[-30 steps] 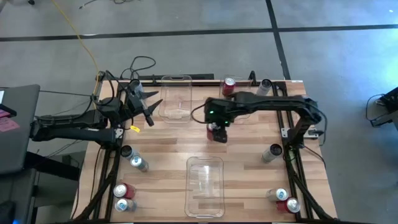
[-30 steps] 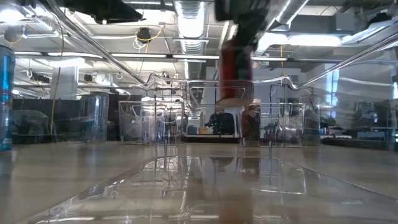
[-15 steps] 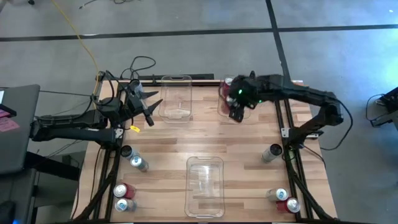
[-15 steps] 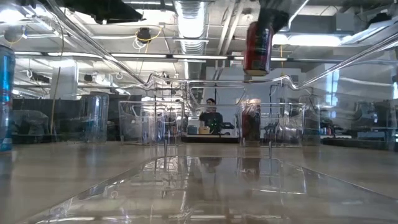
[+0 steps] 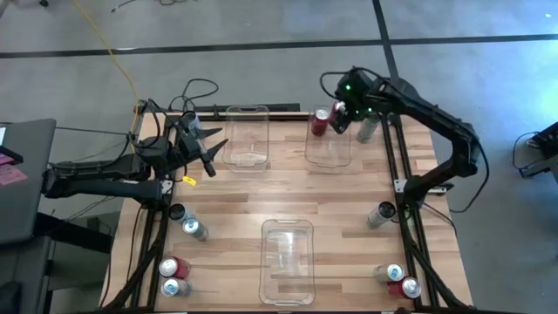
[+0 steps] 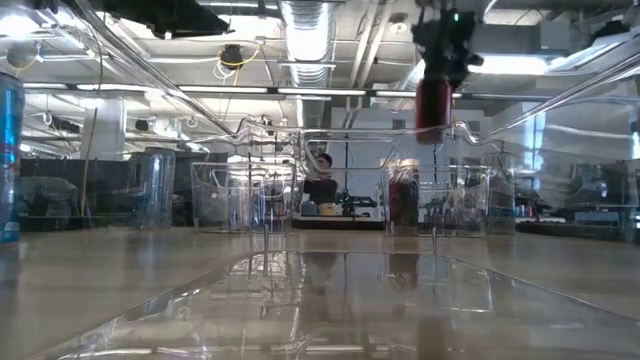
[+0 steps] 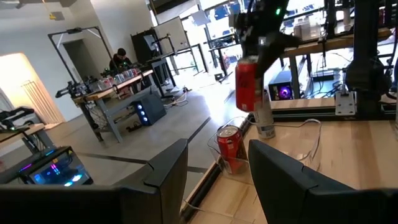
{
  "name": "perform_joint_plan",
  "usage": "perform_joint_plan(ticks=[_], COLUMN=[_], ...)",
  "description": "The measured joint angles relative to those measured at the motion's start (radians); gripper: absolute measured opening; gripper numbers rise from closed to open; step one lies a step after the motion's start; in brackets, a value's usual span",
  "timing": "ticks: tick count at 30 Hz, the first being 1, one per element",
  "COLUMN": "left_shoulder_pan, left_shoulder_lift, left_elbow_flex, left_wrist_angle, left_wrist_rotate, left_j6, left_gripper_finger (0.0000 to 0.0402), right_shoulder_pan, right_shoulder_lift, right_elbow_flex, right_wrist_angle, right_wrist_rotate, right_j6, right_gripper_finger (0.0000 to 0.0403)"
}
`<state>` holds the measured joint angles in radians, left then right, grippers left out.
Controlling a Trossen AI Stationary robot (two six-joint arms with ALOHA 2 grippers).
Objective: Sort soda cans
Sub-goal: Put the top red soda can into the top right transparent bin
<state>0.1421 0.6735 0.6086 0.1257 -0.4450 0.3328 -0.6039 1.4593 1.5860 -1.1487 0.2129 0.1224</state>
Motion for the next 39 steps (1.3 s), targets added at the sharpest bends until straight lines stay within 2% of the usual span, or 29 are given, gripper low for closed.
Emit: perform_joint_plan(ticks=[6, 11, 23, 31, 39], left_shoulder_pan=[0.0, 0.0, 0.0, 0.0, 0.0], left_shoulder_lift=[0.0, 0.0, 0.0, 0.0, 0.0], left_elbow_flex=[0.0, 0.0, 0.0, 0.0, 0.0], left_wrist_angle=[0.0, 0.001, 0.009, 0.022, 0.023], left_wrist_rotate=[0.0, 0.0, 0.0, 0.0, 0.0], left_j6=[0.014, 0.014, 0.013, 0.01, 0.01], left_gripper_finger=[0.0164, 0.0164, 0.0164, 0.0164, 0.0164], right_shoulder_pan=[-0.108, -0.145, -0.218, -0.234, -0.237], right_shoulder_lift=[0.0, 0.002, 0.001, 0.032, 0.137], right_elbow_flex=[-0.148, -0.263, -0.435, -0.463, -0.459], right_wrist_angle=[0.117, 0.229, 0.453, 0.499, 0.545], right_wrist_rotate=[-0.05, -0.113, -0.161, -0.172, -0.172], right_j6=[-0.003, -0.027, -0.043, -0.046, -0.062], right_gripper_finger=[0.029, 0.029, 0.029, 0.0292, 0.0293])
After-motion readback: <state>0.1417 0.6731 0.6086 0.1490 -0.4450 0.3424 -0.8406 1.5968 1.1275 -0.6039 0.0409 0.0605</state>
